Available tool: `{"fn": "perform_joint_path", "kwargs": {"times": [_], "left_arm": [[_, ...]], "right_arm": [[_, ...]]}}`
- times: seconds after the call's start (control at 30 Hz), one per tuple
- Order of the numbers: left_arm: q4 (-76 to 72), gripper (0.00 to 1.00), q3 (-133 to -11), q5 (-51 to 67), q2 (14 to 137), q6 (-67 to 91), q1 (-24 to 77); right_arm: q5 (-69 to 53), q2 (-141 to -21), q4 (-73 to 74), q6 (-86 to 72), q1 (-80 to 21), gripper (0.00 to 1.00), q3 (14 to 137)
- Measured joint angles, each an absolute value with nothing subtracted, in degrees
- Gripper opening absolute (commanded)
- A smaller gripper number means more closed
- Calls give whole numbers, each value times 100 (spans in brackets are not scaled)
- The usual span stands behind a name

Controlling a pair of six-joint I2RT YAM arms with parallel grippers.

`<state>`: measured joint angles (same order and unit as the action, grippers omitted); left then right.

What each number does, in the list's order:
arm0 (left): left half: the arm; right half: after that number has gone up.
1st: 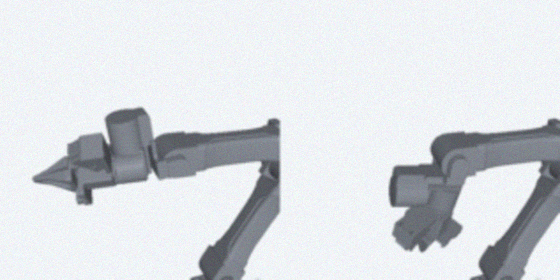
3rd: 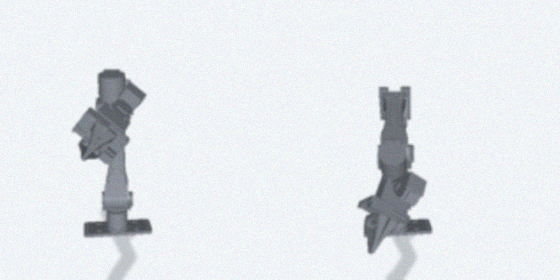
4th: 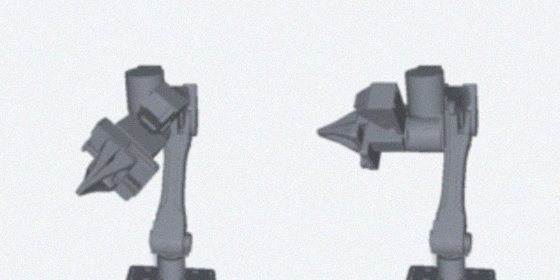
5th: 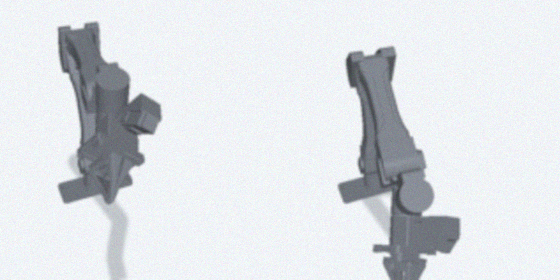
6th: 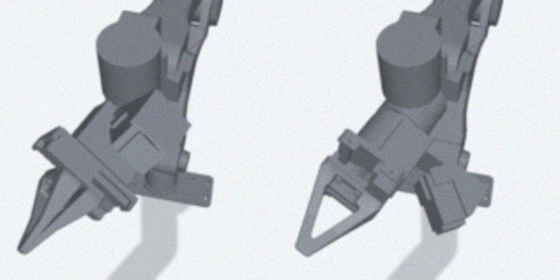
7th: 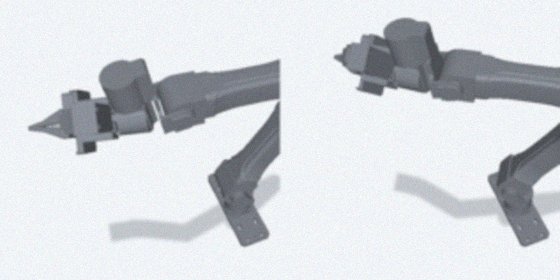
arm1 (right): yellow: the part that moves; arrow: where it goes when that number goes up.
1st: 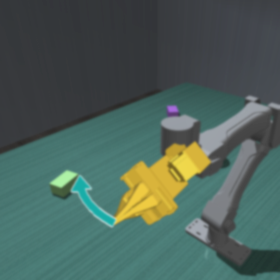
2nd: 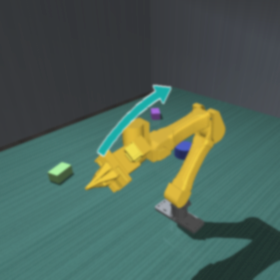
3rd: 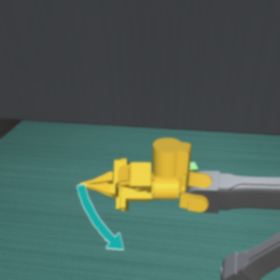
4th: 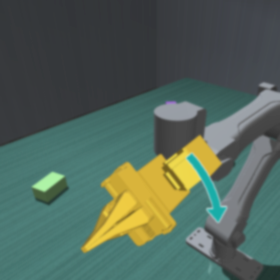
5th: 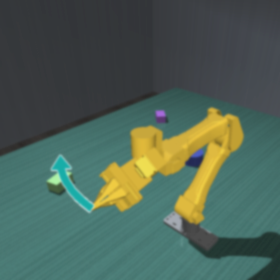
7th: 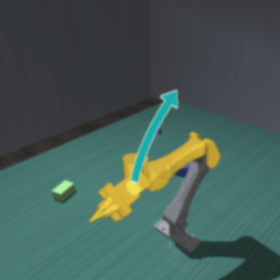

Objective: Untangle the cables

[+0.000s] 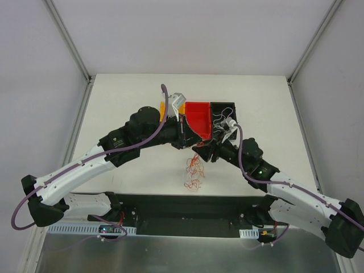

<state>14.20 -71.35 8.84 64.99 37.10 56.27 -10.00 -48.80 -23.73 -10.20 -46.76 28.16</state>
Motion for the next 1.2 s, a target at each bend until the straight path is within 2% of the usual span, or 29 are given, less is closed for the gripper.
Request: {"fn": "perform_joint_path", "kwargs": {"times": [0.17,0.37,0.43,0.63,0.8,0.93,0.97,1.03,1.07,1.1,1.2], "left_arm": [[1282,0,-7131,952,6495,3684,5629],[1715,0,-7430,464,6226,3483,5627],[1927,0,-7714,143,6016,3350,5627],[2001,0,-8519,-587,5325,3055,5627],[2014,0,-8796,-958,5129,2886,5627],[2141,0,-8541,-1087,5166,2869,5627],[2158,6,-8427,-1079,5177,2869,5627],[2200,38,-8086,-1000,5245,2869,5627],[2204,46,-7889,-926,5308,2856,5627],[2200,53,-7693,-858,5380,2862,5627],[2106,62,-6914,-561,5714,2974,5627]], "right_arm": [[-1033,-5629,-3205,-1426,-4703,26,2401],[-440,-6370,-3677,-1920,-4724,22,1487],[-163,-6567,-3680,-2080,-4663,24,1295],[377,-6770,-3400,-2287,-4362,39,1173],[552,-6768,-3236,-2331,-4296,44,1173],[561,-6632,-3089,-2309,-4272,42,1173],[556,-6573,-3052,-2294,-4272,40,1173],[532,-6442,-2965,-2257,-4270,36,1175],[513,-6359,-2917,-2226,-4272,33,1175],[486,-6274,-2891,-2198,-4270,30,1177],[360,-6073,-2845,-2147,-4265,24,1184]]}}
